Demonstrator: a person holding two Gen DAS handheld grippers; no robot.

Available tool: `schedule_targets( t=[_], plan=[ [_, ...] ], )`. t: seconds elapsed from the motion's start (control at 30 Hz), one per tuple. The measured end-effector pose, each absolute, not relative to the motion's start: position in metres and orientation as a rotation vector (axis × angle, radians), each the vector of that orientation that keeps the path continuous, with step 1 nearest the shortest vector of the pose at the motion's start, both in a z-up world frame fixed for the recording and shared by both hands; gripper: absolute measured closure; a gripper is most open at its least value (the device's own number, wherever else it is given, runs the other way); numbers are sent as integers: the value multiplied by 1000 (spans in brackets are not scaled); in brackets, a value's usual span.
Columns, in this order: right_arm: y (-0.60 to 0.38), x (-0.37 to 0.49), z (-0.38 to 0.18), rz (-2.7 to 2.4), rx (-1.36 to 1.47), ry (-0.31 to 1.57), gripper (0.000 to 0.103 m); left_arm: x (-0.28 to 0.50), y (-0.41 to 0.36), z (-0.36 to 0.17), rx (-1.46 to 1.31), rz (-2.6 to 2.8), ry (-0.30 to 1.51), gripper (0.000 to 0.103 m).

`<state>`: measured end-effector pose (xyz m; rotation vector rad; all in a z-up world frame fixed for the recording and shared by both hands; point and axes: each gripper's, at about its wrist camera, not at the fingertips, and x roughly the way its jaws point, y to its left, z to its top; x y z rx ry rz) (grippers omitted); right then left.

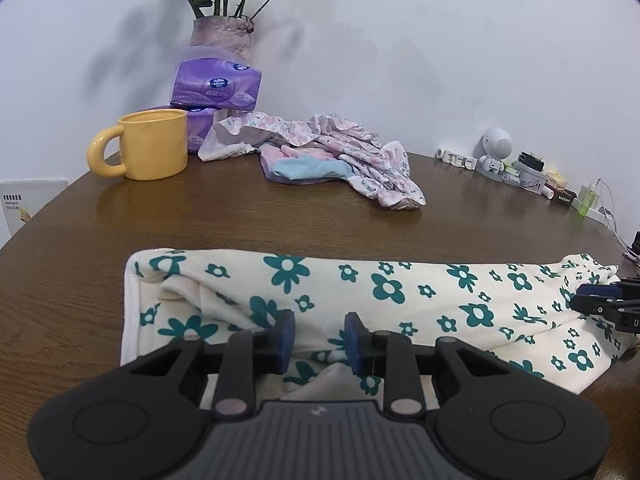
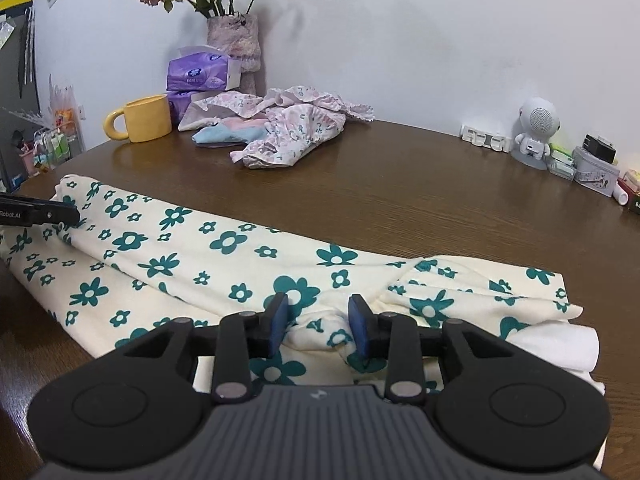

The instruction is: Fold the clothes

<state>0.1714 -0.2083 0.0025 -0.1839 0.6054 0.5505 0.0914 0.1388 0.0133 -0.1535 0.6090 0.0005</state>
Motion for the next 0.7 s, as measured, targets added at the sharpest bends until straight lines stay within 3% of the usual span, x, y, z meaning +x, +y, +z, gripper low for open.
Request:
schedule_targets(
  t=[0.53,0.7],
  plan=[
    [-251,172,7,500,-20,646,69,91,137,14,-134,3,611,77],
    [-286,170,26,419,29,582,57,82,132,26,-141,-5,588,70]
  ],
)
